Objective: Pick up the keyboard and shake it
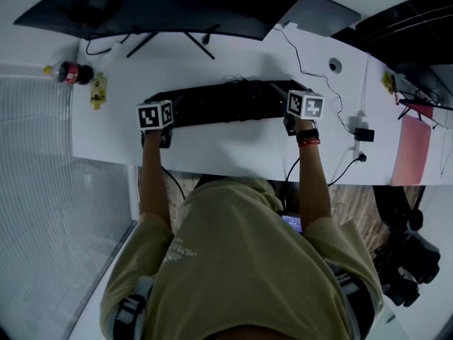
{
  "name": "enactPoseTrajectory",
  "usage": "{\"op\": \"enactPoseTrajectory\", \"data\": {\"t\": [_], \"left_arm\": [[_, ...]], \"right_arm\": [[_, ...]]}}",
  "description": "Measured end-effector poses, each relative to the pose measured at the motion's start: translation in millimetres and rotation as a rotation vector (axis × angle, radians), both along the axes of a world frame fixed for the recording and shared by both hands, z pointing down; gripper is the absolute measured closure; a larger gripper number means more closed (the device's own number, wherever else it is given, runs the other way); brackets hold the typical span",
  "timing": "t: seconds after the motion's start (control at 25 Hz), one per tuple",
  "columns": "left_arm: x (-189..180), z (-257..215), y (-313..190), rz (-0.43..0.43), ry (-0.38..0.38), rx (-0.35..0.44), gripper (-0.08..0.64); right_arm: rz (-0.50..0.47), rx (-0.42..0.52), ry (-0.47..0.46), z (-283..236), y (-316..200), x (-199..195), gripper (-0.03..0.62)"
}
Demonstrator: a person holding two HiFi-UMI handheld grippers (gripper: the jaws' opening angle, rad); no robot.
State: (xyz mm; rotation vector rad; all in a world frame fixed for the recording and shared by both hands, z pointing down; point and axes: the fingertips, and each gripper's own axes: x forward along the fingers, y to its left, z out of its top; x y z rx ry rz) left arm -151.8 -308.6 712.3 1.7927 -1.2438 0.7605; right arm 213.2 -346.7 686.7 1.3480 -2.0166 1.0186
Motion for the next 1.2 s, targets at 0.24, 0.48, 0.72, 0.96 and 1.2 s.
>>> {"op": "enactPoseTrajectory", "data": {"t": [0.24,0.48,0.72,0.96,1.2], "left_arm": [[-4.3,-1.3,-2.9,-0.084,0.021,-0.005,0.254],[-4.8,-2.7,-3.0,-0.107,-0.001,-0.012,0.26],[-5.5,-5.5,-0.7,-0.113,-0.026,-0.015,0.261],[-5.7,-18.6,3.3,-0.116,-0.04,0.005,0.268],[-8.2,-31.0,10.2,-0.121,-0.033,0.033,0.287]], "right_arm": [[0.017,-0.051,0.063,10.0,-2.1,1.1,0.242],[0.032,-0.101,0.085,9.2,-2.1,1.0,0.242],[0.05,-0.099,0.098,5.4,3.9,0.7,0.242],[0.06,-0.086,0.091,-6.4,11.2,2.1,0.242],[0.062,-0.052,0.089,-20.8,17.5,0.9,0.242]]}}
